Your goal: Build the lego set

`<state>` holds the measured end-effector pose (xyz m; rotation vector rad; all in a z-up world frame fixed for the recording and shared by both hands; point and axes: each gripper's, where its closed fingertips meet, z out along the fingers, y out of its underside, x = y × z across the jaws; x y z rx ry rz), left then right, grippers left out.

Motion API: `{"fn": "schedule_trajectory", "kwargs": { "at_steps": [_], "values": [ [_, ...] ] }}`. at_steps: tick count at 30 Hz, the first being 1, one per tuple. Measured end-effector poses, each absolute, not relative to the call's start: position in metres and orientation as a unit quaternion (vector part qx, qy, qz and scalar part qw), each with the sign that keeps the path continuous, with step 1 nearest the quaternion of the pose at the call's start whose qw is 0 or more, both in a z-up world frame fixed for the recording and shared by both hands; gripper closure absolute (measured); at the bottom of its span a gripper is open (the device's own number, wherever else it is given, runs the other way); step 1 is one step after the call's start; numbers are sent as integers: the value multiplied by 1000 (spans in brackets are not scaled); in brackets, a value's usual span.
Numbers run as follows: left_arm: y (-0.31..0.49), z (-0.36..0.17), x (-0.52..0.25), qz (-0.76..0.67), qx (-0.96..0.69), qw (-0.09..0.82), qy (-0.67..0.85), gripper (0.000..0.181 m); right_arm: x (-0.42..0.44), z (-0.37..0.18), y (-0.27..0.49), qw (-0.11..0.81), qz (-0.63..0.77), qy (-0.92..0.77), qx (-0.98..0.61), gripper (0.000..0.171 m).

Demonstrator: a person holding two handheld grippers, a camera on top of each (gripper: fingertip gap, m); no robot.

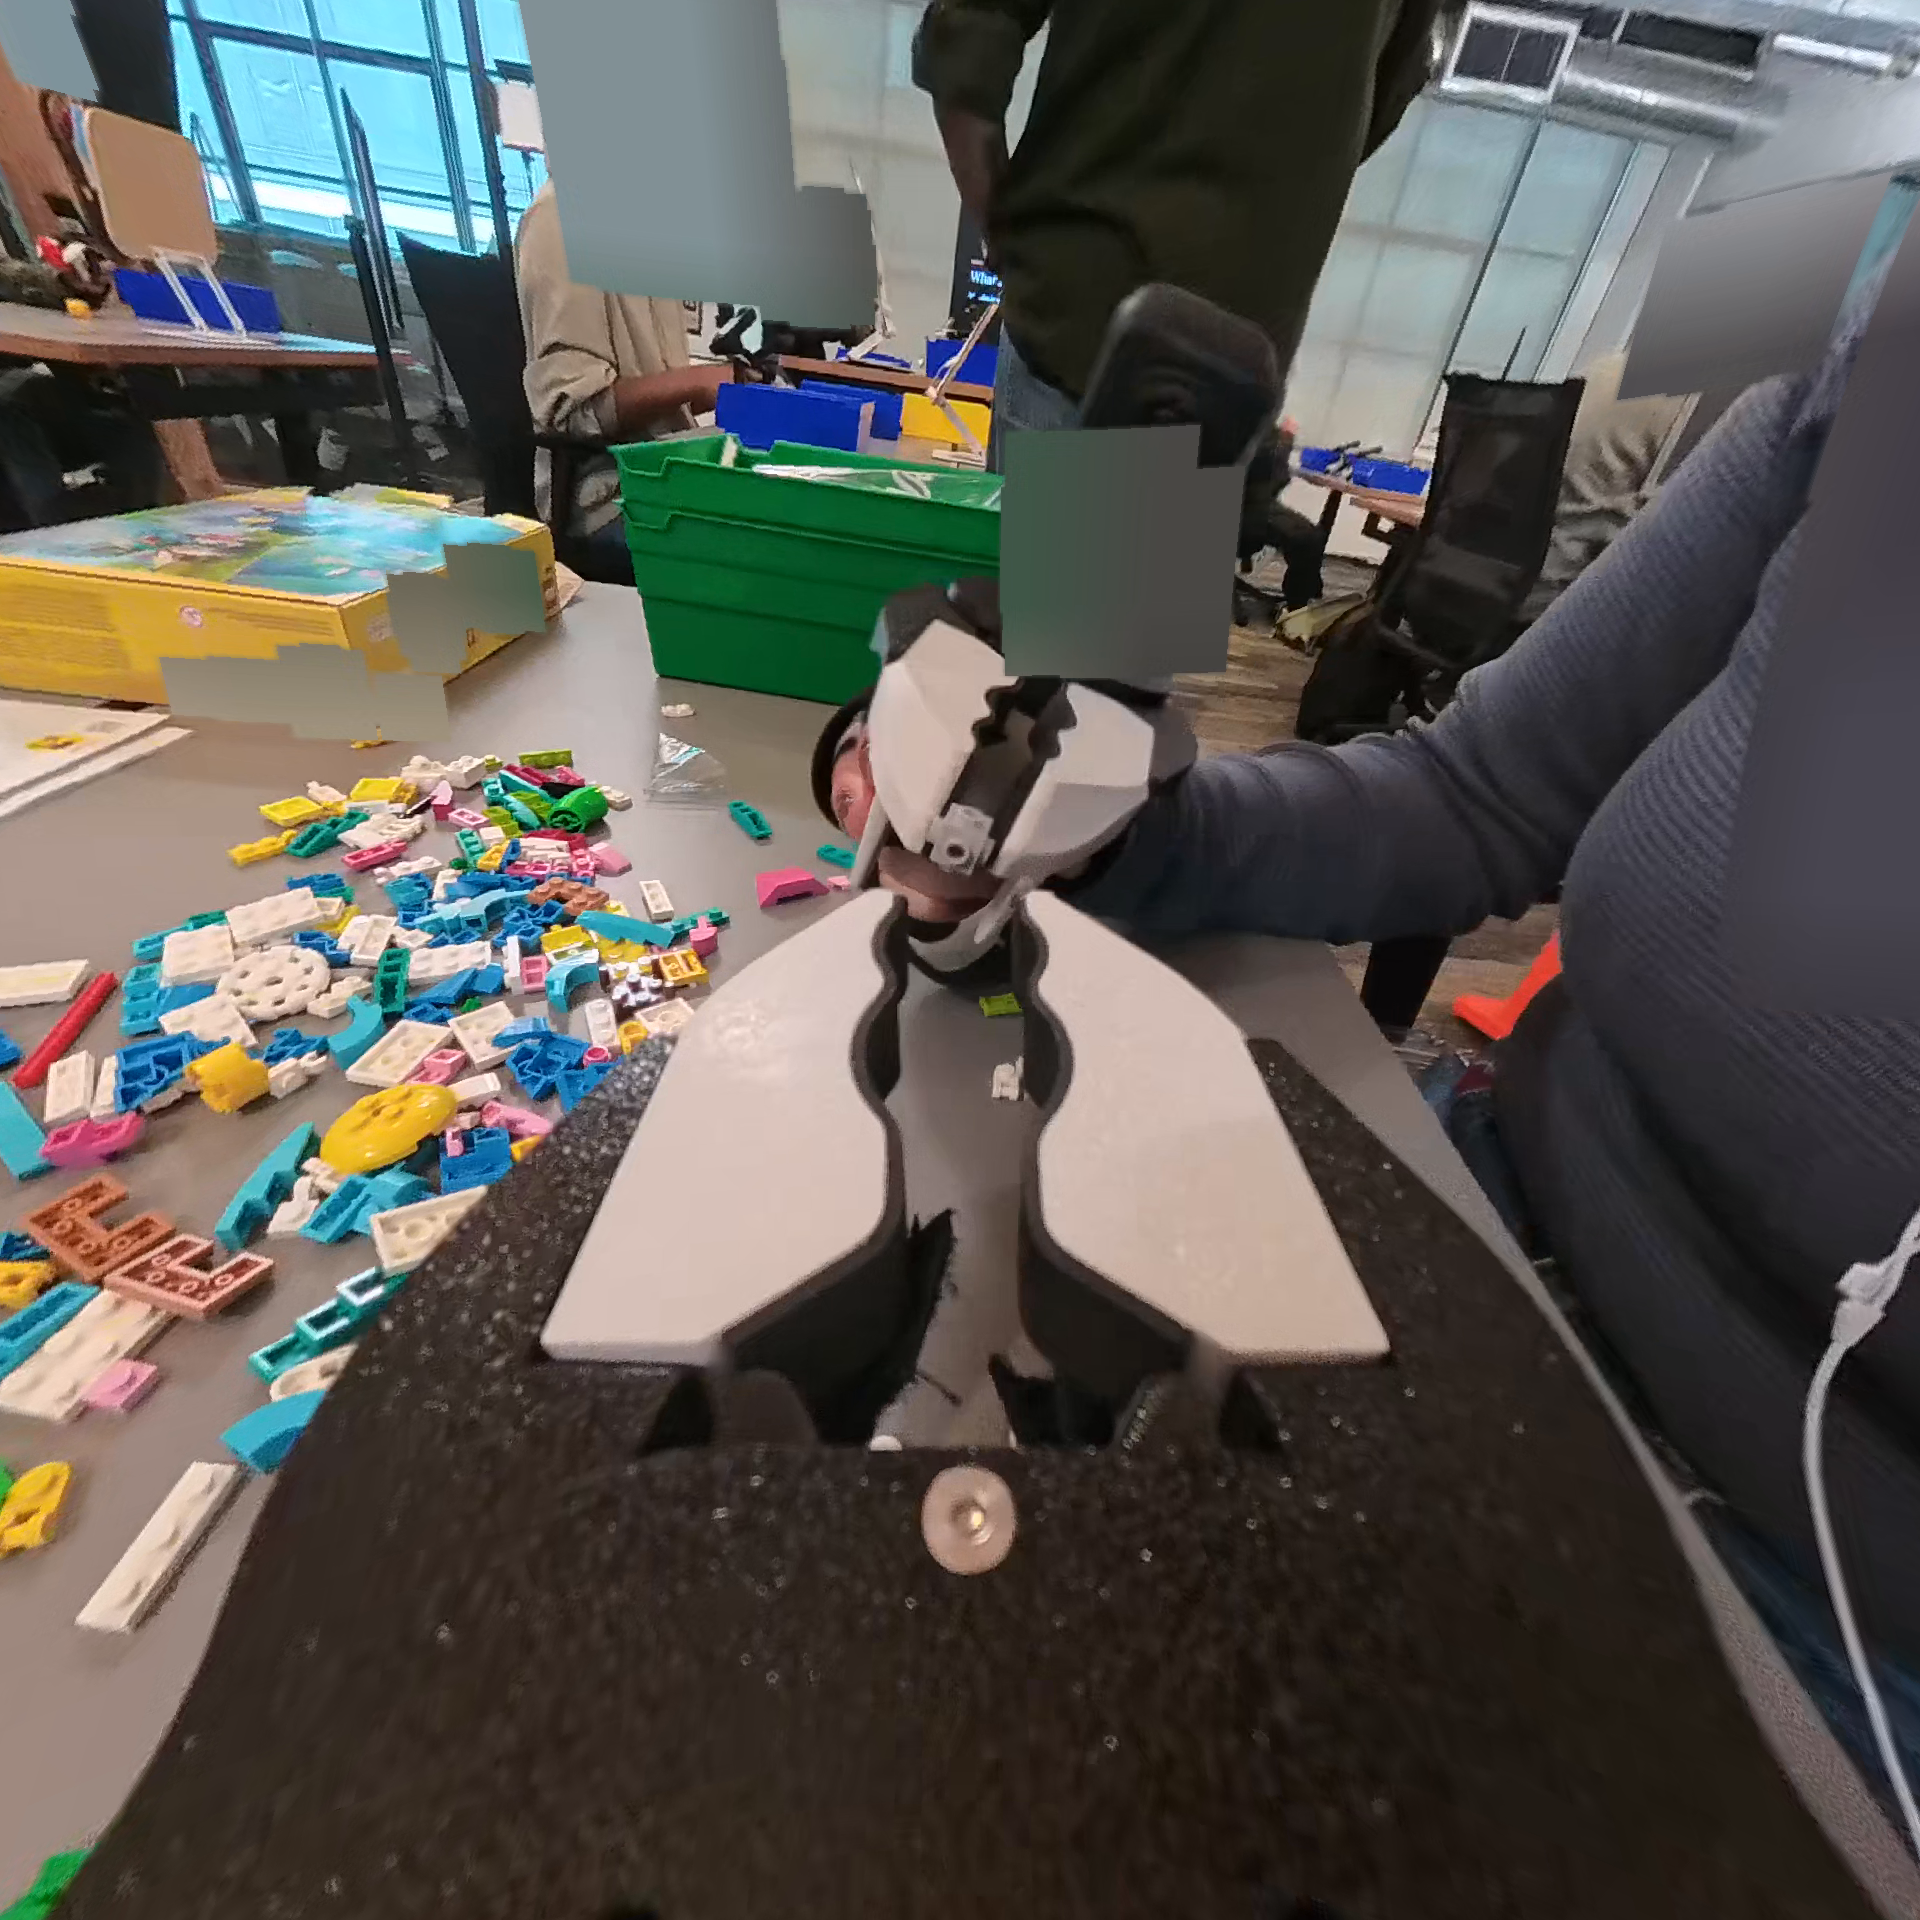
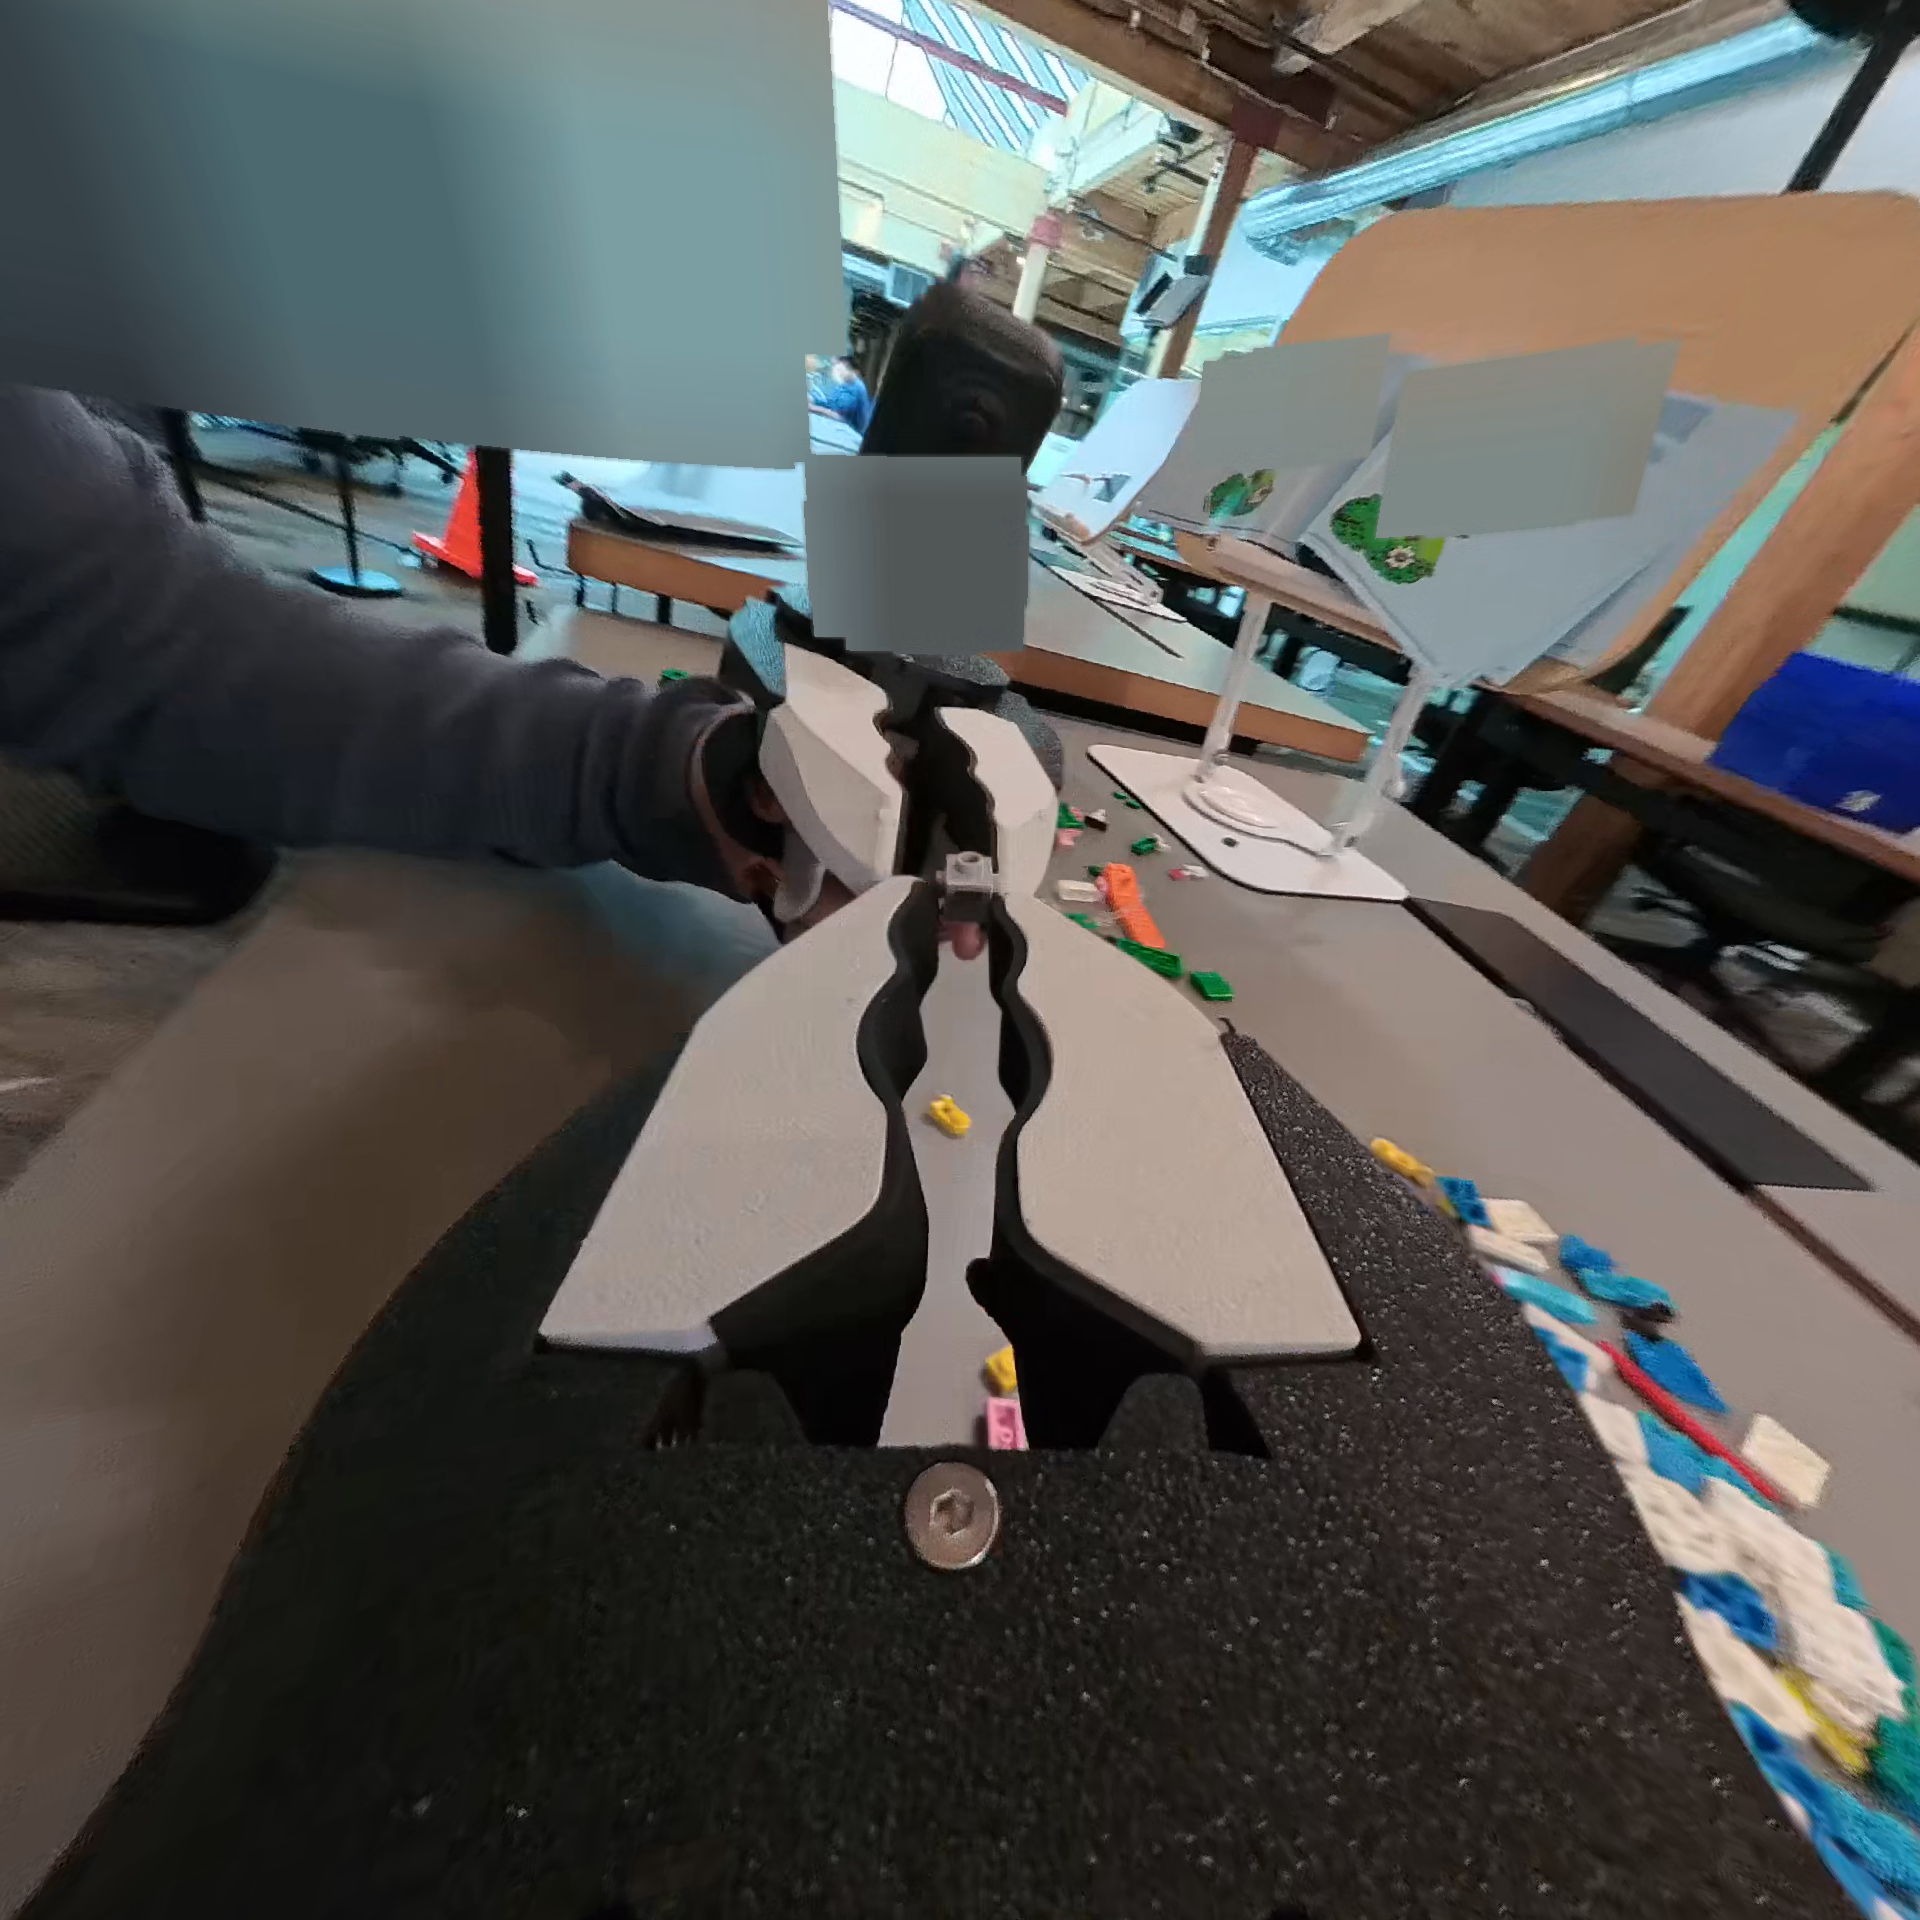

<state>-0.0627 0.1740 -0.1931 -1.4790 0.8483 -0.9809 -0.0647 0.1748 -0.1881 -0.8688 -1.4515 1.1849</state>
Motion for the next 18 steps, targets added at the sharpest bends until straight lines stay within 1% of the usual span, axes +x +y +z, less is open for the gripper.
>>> {"fn": "schedule_trajectory", "kwargs": {
  "at_steps": [7,10,11,12,14,16,18],
  "values": [
    [170,-198,-57,-401,-619,557,382,166,-64,-196,164,462,513,-627,-360,162],
    [167,-201,-54,-406,-617,546,395,173,-63,-200,164,449,512,-635,-364,162],
    [167,-202,-54,-402,-619,547,396,173,-63,-201,165,448,511,-637,-365,162],
    [169,-203,-54,-396,-621,549,395,171,-63,-202,165,448,509,-638,-366,162],
    [172,-204,-56,-390,-627,553,387,156,-63,-205,167,448,501,-642,-370,162],
    [172,-205,-56,-392,-629,548,387,155,-64,-209,167,443,490,-652,-372,162],
    [171,-208,-55,-388,-630,543,397,159,-64,-214,166,429,488,-660,-377,163]
  ]
}}
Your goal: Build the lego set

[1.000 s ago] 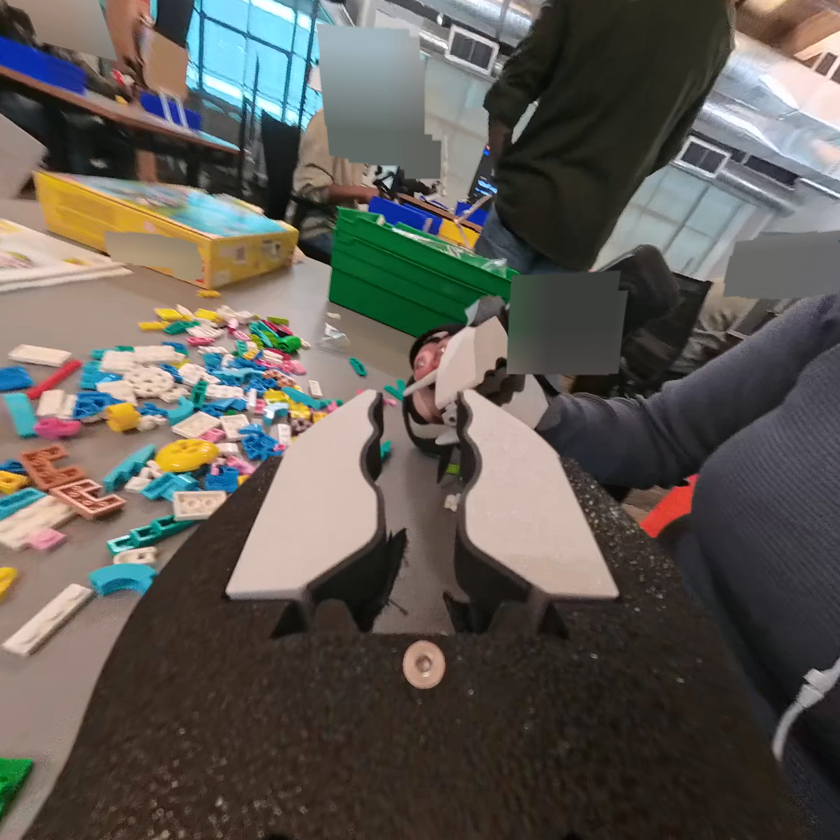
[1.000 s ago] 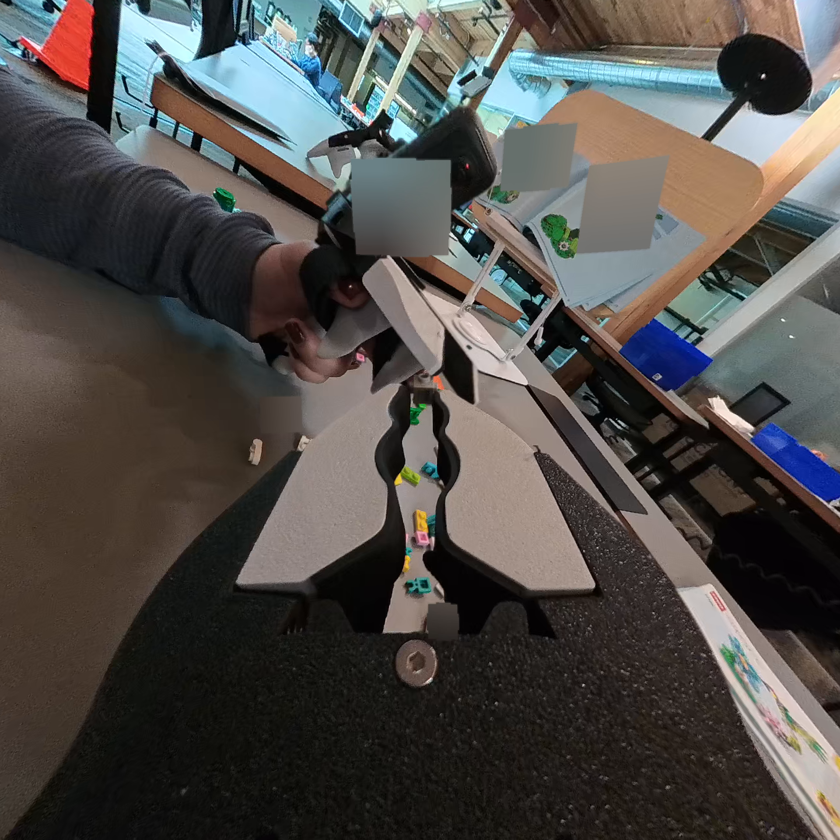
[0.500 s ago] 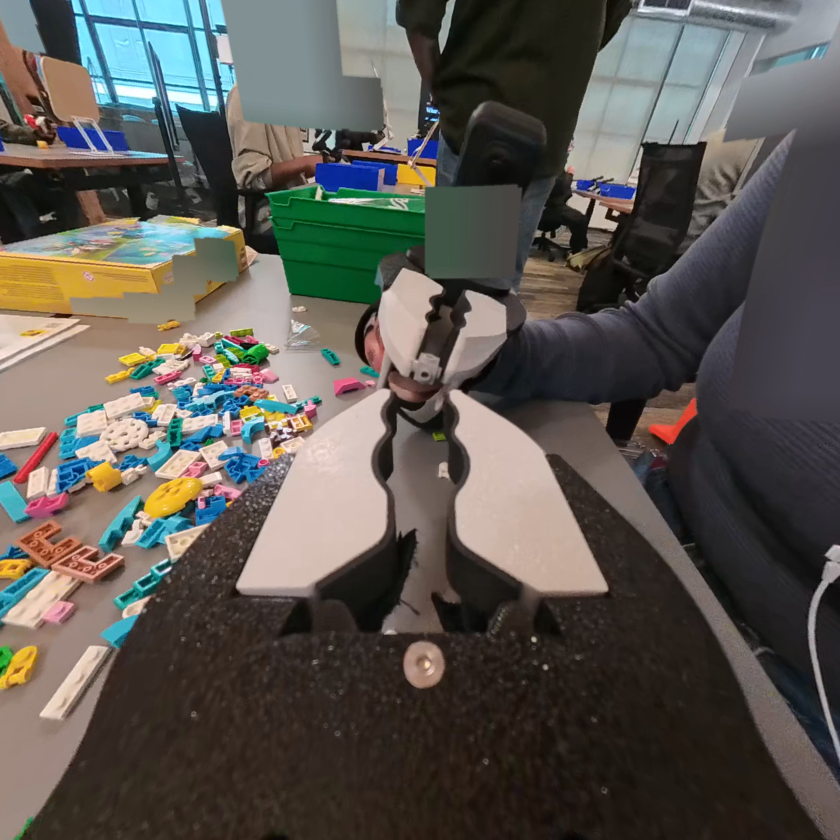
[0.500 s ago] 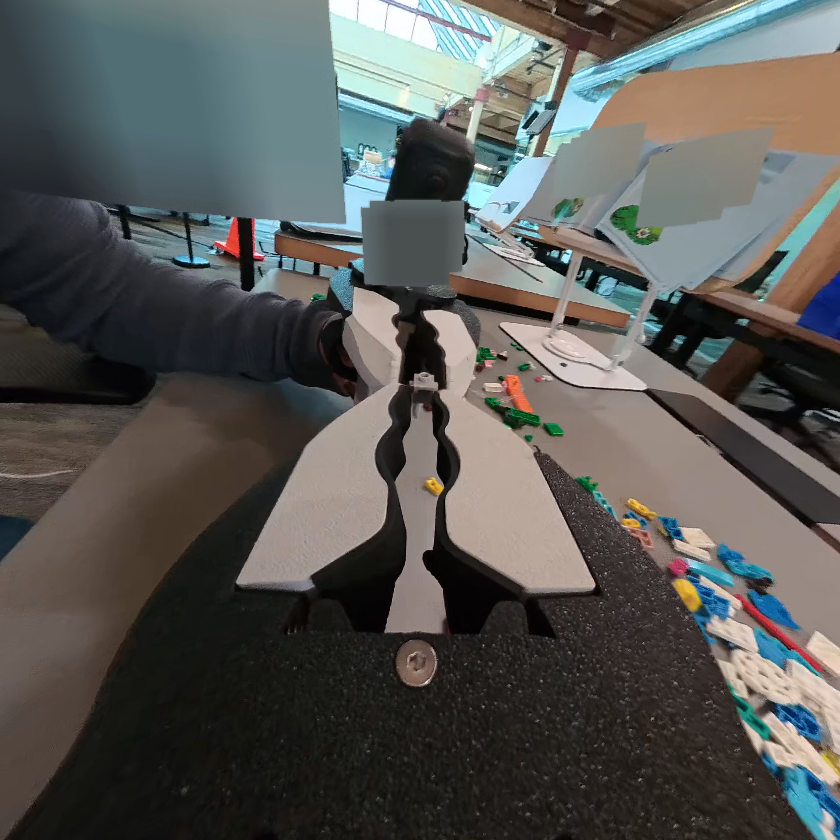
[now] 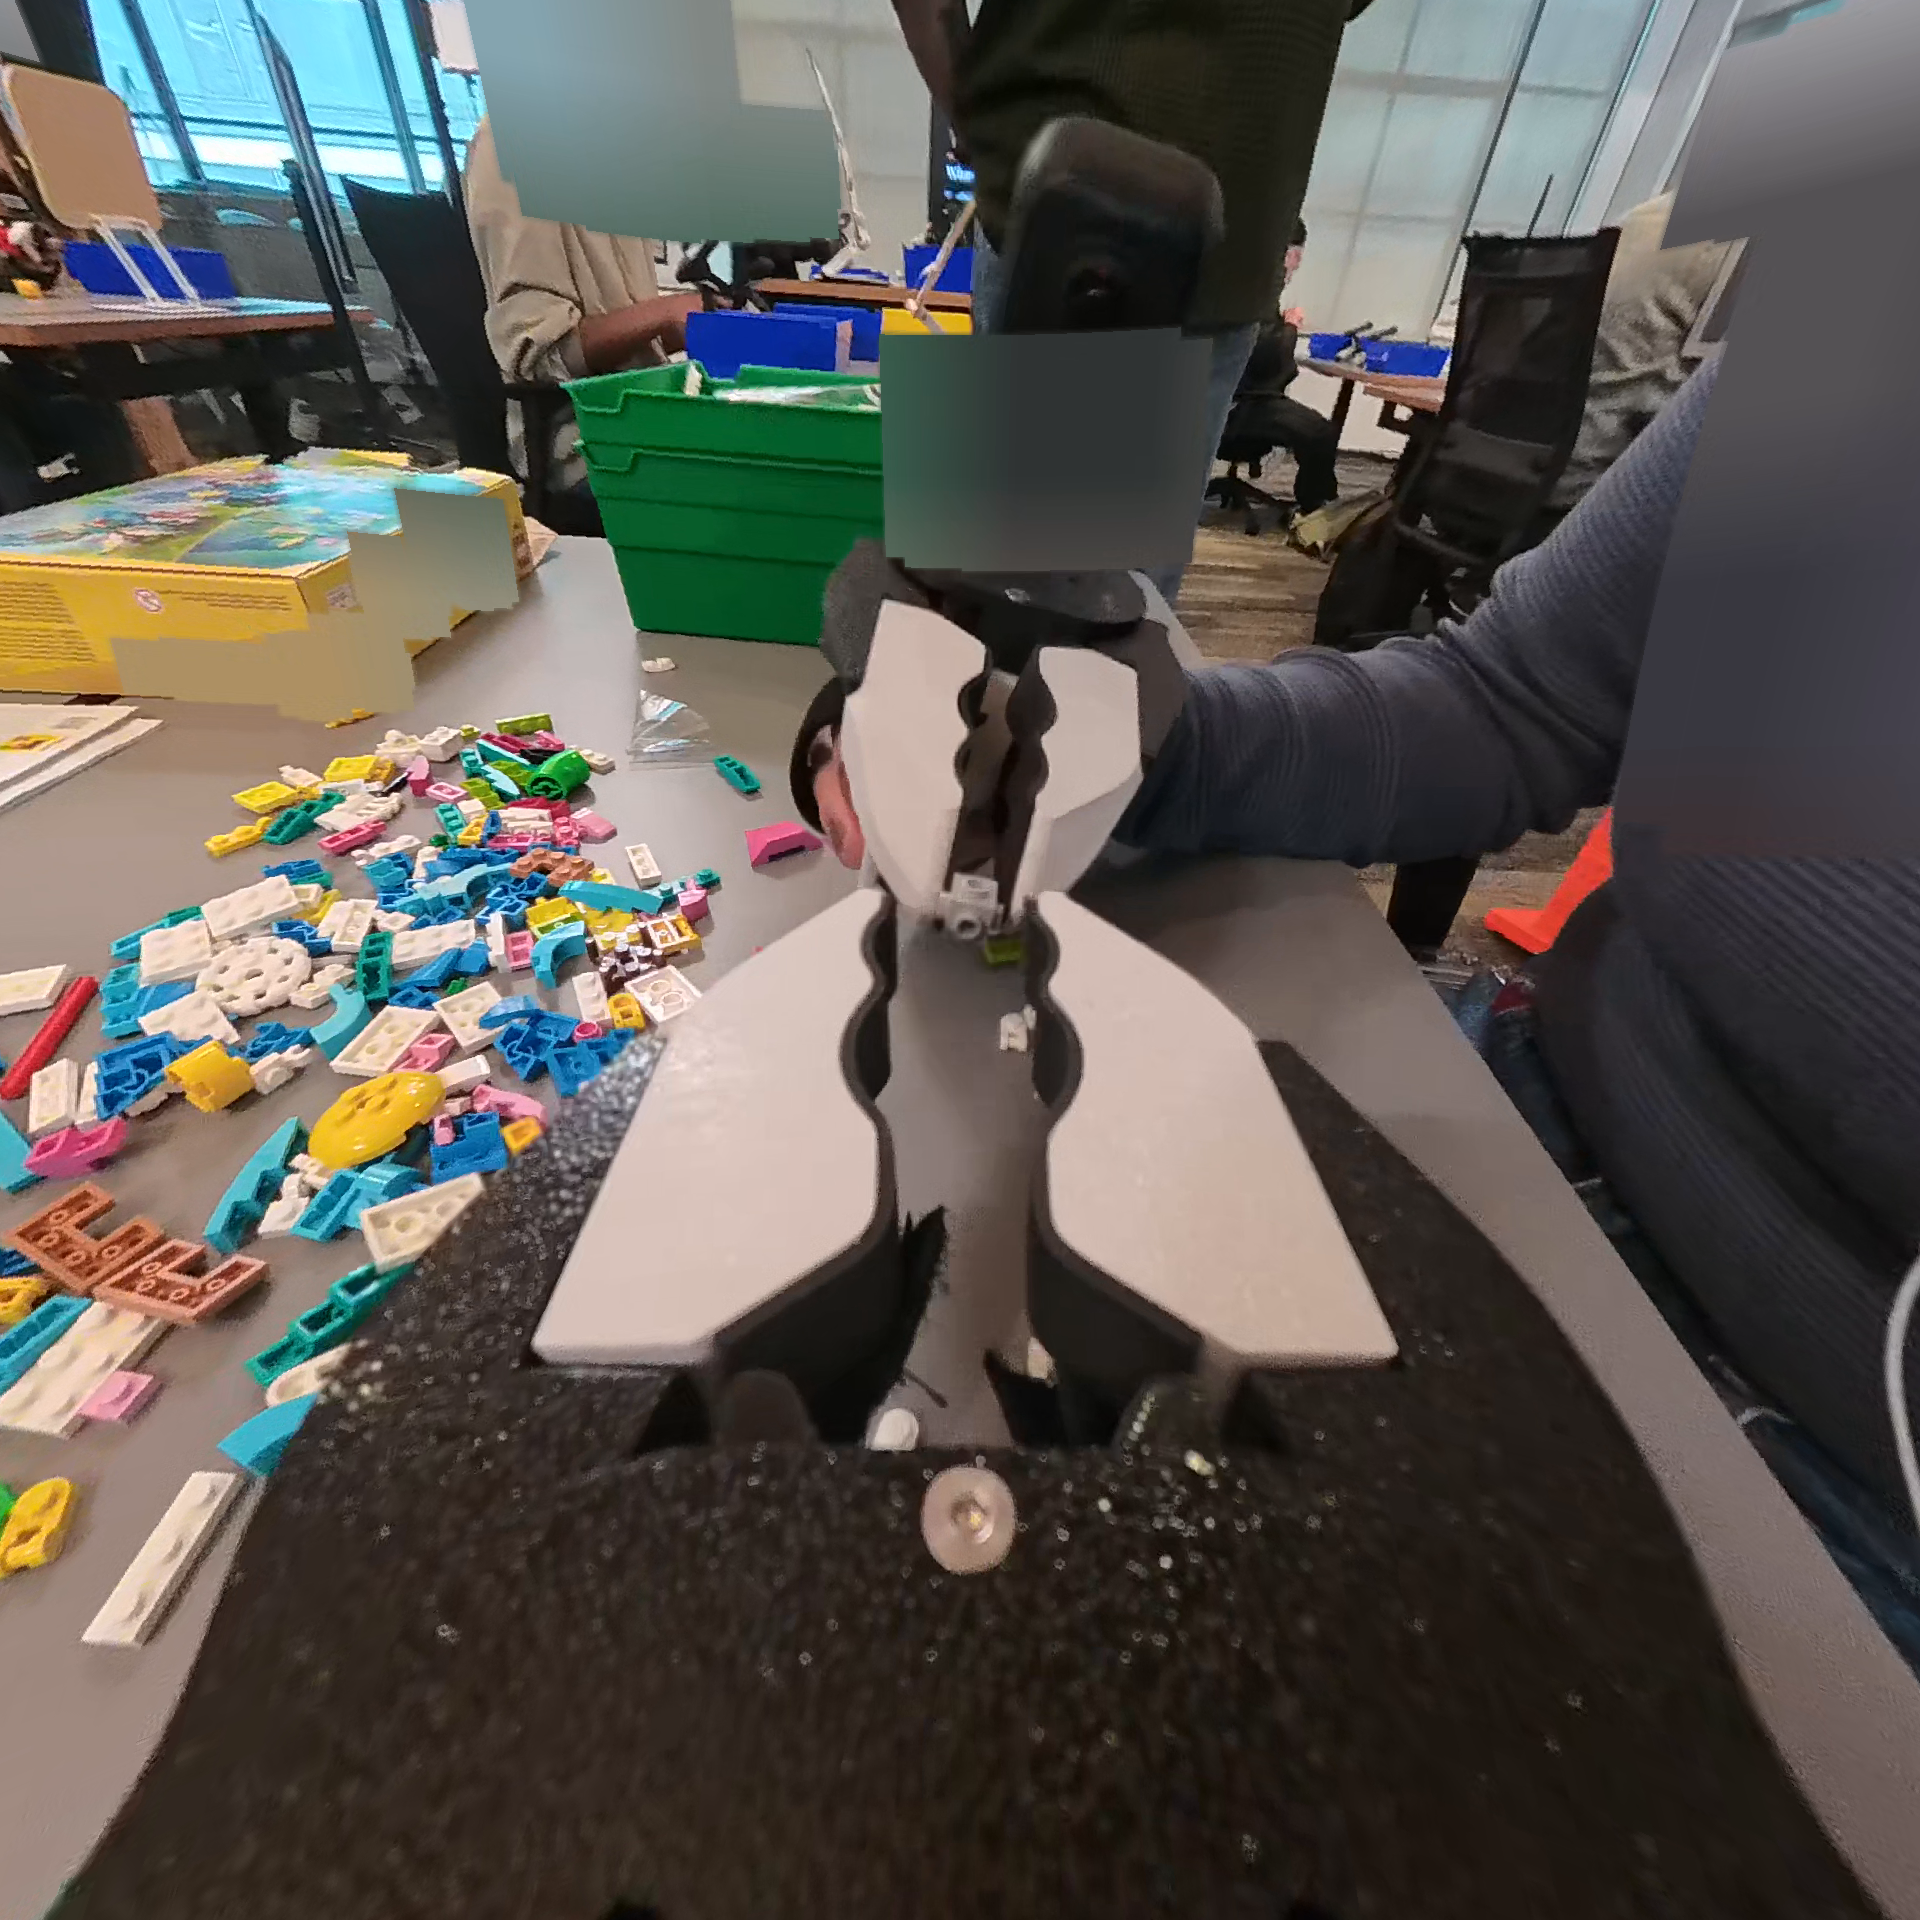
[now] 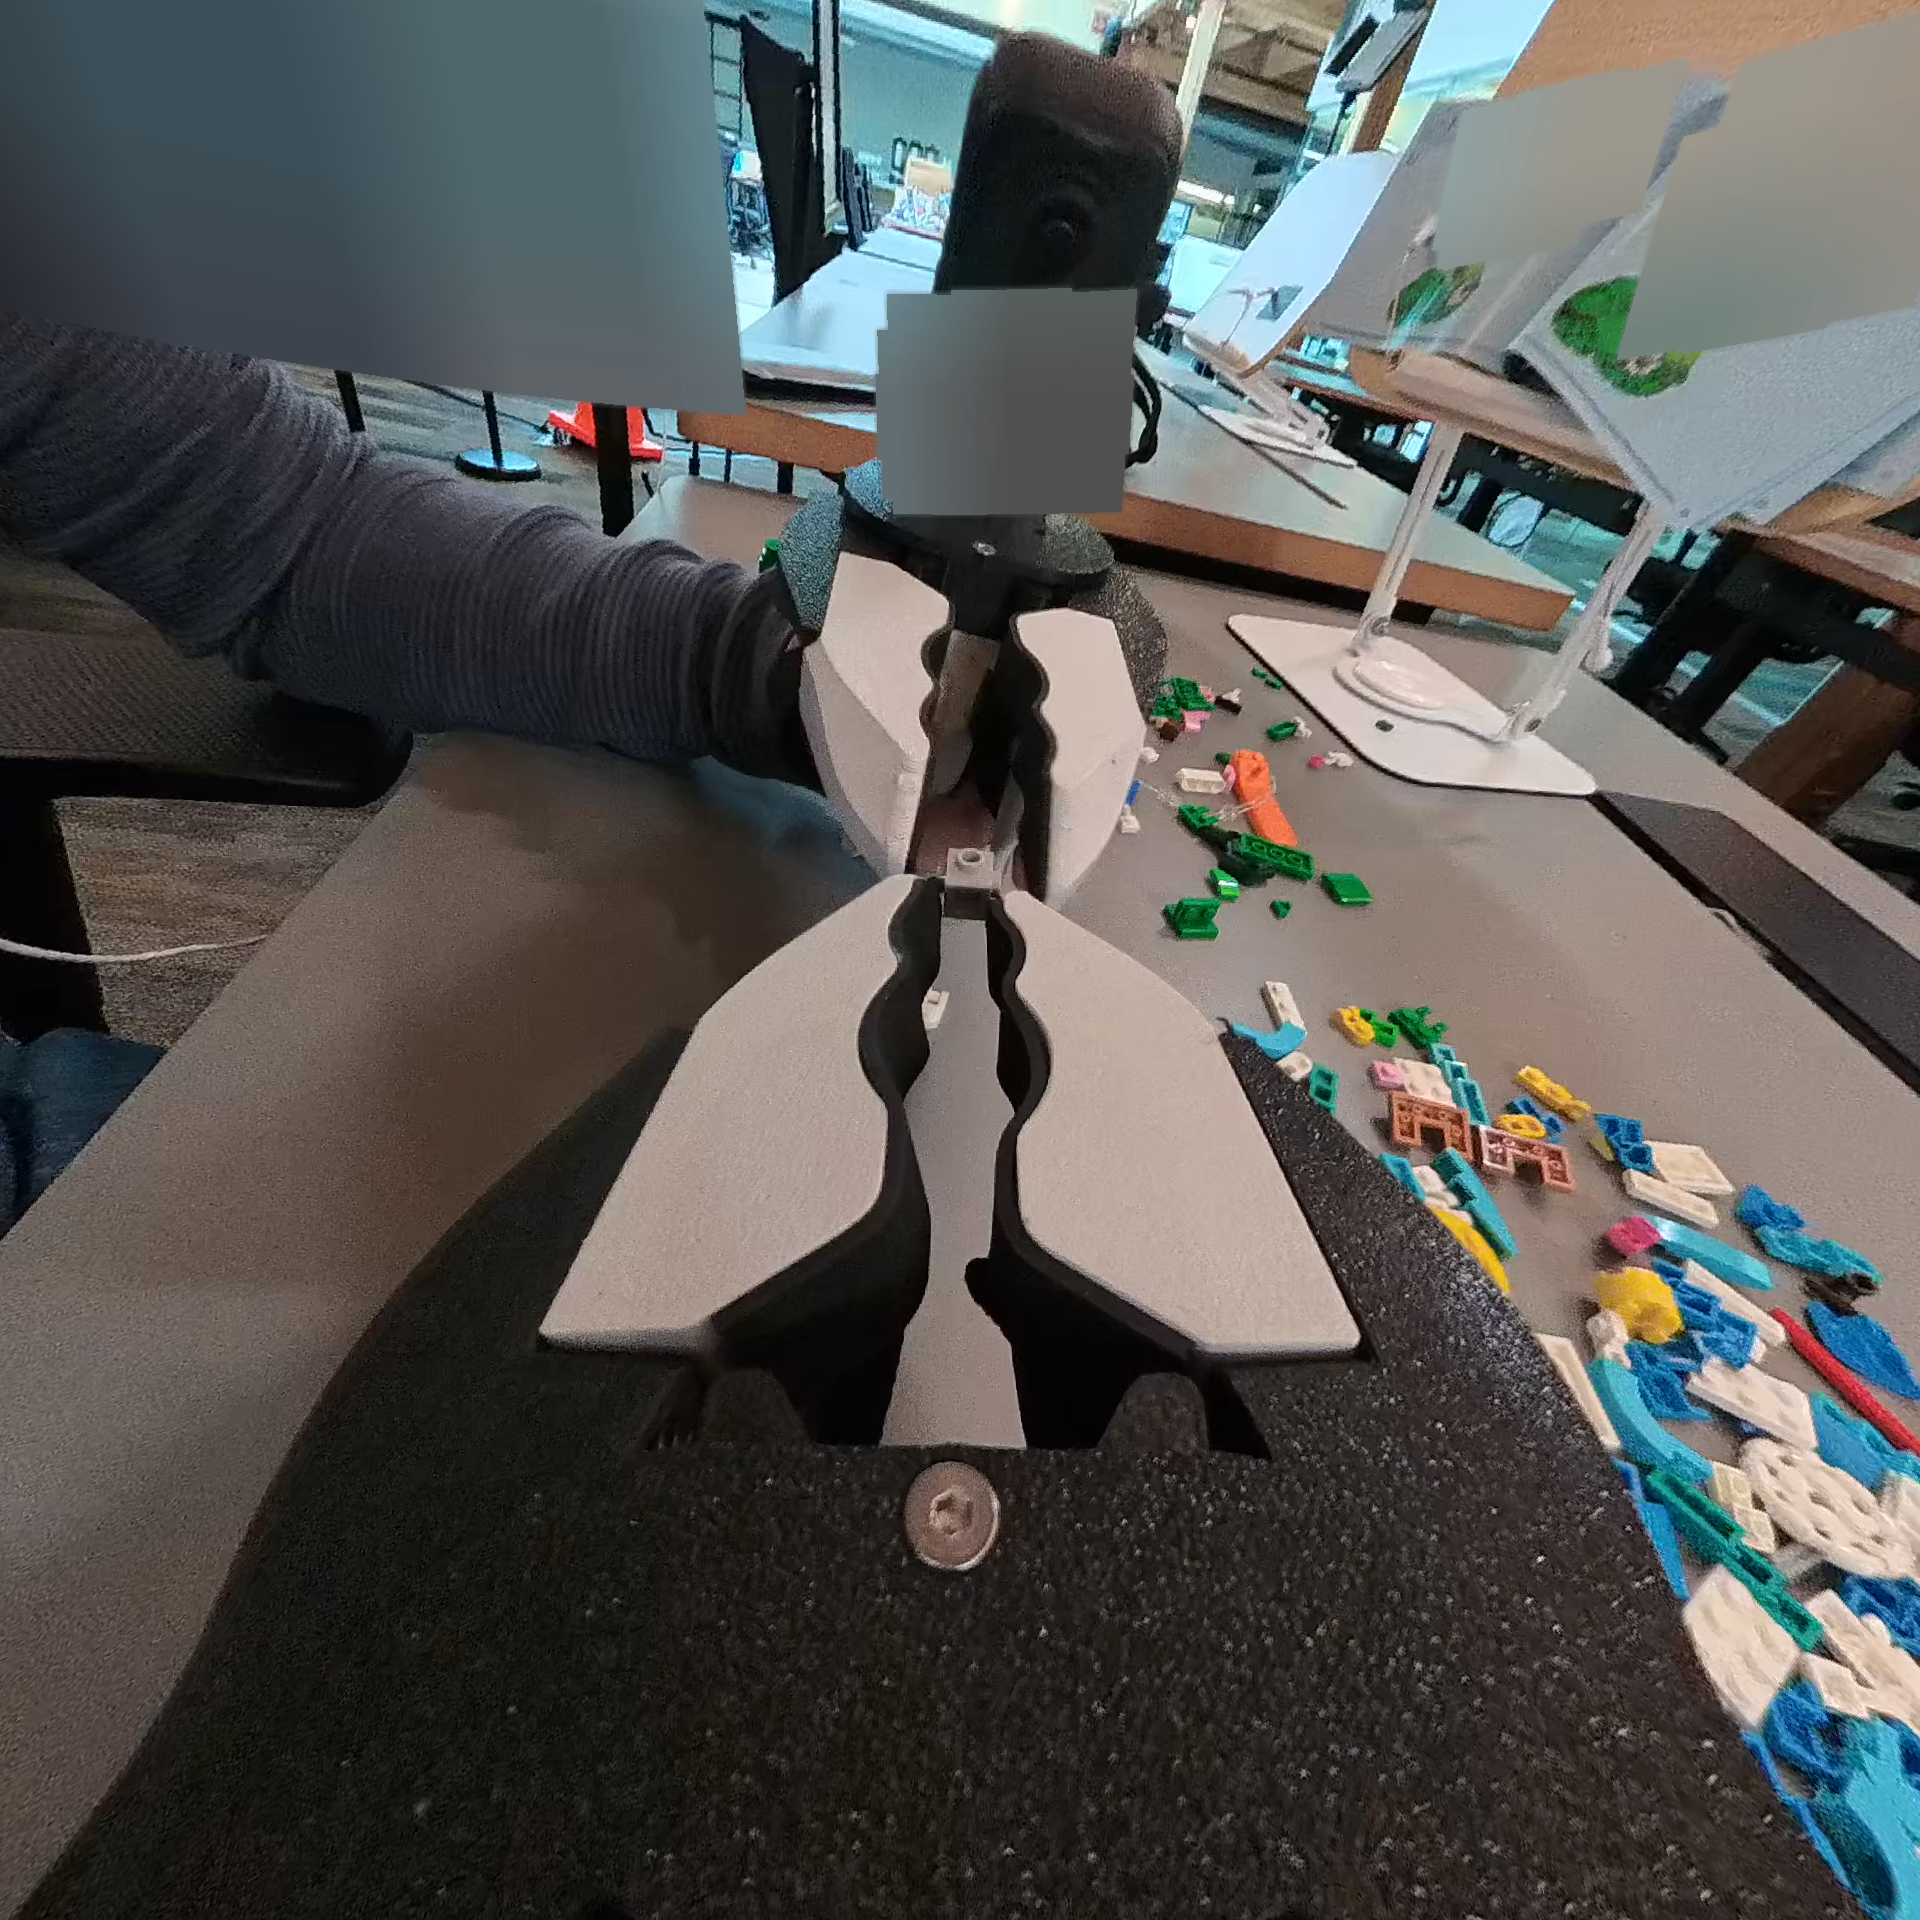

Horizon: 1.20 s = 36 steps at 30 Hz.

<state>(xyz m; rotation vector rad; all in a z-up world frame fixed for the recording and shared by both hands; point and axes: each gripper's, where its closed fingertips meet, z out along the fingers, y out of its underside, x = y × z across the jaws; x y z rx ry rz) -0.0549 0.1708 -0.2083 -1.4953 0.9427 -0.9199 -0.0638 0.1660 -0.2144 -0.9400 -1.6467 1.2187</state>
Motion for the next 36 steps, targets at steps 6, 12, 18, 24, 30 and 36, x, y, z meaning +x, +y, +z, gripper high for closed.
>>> {"fn": "schedule_trajectory", "kwargs": {
  "at_steps": [6,12,18,24,30,36],
  "values": [
    [168,-210,-54,-384,-625,541,411,171,-63,-215,165,422,495,-660,-375,162],
    [171,-218,-55,-364,-646,527,416,171,-63,-223,167,411,479,-671,-389,161],
    [183,-237,-63,-292,-692,509,420,171,-61,-234,179,420,425,-690,-408,160],
    [184,-241,-64,-297,-701,496,418,171,-52,-241,188,413,381,-712,-421,156],
    [183,-244,-66,-311,-707,482,414,171,-24,-253,192,368,341,-741,-446,150],
    [186,-242,-70,-313,-707,489,404,171,-4,-278,188,287,310,-761,-493,154]
  ]
}}
